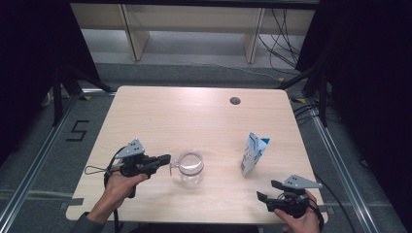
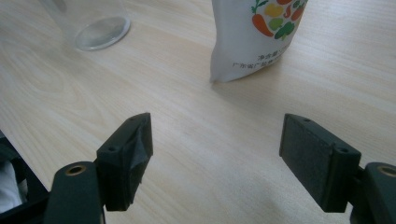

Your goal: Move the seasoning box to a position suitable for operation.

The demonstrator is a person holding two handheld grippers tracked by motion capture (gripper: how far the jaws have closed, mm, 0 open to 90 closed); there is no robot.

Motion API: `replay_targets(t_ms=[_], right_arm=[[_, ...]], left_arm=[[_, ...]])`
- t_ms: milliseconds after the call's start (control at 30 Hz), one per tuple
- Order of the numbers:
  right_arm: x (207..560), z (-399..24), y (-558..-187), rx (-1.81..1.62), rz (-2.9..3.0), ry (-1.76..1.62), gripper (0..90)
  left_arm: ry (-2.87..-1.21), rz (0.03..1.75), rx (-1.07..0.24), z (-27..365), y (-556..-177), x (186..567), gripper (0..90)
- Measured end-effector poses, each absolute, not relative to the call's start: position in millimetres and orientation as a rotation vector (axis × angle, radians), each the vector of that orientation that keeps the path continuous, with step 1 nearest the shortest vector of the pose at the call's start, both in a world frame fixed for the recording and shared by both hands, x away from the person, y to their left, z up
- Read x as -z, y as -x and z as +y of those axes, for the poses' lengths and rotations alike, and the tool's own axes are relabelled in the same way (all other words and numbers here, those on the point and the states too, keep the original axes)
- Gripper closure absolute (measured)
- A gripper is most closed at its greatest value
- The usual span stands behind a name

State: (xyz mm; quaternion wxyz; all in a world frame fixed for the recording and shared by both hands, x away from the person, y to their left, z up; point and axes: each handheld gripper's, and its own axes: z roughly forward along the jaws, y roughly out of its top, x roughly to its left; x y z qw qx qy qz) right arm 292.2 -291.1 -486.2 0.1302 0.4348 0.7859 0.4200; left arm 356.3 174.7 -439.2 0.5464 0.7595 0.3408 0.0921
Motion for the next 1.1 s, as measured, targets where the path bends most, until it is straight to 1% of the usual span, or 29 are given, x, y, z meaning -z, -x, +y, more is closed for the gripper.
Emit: replay_targets(t_ms=[567, 833, 1100], right_arm=[[486.4, -291.6, -292.1, -1.214, 2.292, -1.25, 26.9], [486.6, -290.3, -290.3, -1.212, 2.294, -1.275, 26.9], [486.3, -292.8, -291.7, -1.192, 2.282, -1.222, 26.9]], left_arm=[[-1.818, 0.794, -0.219, 164.4, -356.1, 440.8, 87.5], [-1.831, 0.795, -0.246, 161.1, -354.8, 440.5, 87.4], [-1.834, 0.797, -0.261, 162.7, -355.9, 442.6, 87.3]])
